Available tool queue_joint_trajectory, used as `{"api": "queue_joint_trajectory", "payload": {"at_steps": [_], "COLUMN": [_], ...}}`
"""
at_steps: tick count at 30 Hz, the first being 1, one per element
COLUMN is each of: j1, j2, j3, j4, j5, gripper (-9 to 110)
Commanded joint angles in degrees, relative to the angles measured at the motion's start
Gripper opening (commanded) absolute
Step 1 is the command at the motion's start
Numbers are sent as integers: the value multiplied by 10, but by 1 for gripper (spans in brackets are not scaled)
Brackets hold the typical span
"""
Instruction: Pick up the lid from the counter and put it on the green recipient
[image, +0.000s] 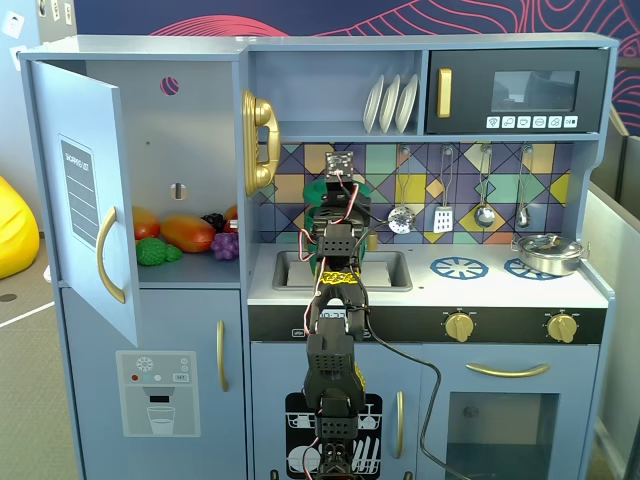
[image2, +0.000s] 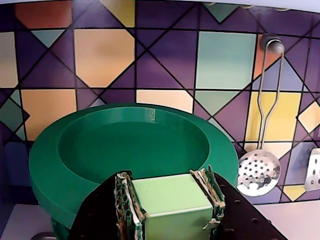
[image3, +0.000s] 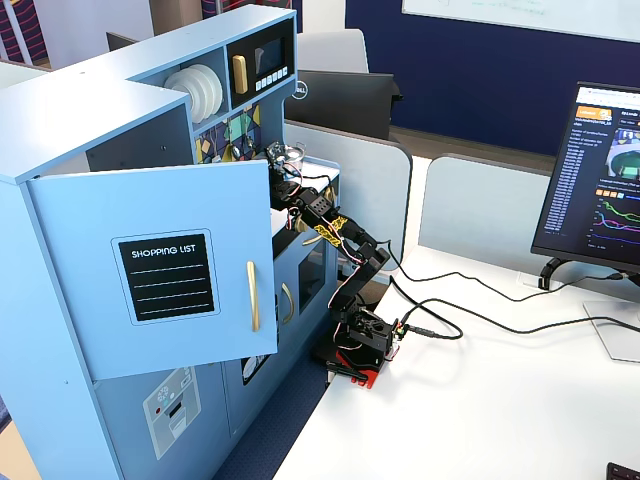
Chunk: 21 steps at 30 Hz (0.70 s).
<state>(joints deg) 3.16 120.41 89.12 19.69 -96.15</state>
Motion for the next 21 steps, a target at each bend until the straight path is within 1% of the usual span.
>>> {"api": "queue_joint_trajectory", "payload": {"at_steps": [1,21], "j1": [-17,9], "j2": [15,-32], "j3": [-7,-6], "j4": [-9,-30], "j5": [-15,-26], "gripper": [0,0]}}
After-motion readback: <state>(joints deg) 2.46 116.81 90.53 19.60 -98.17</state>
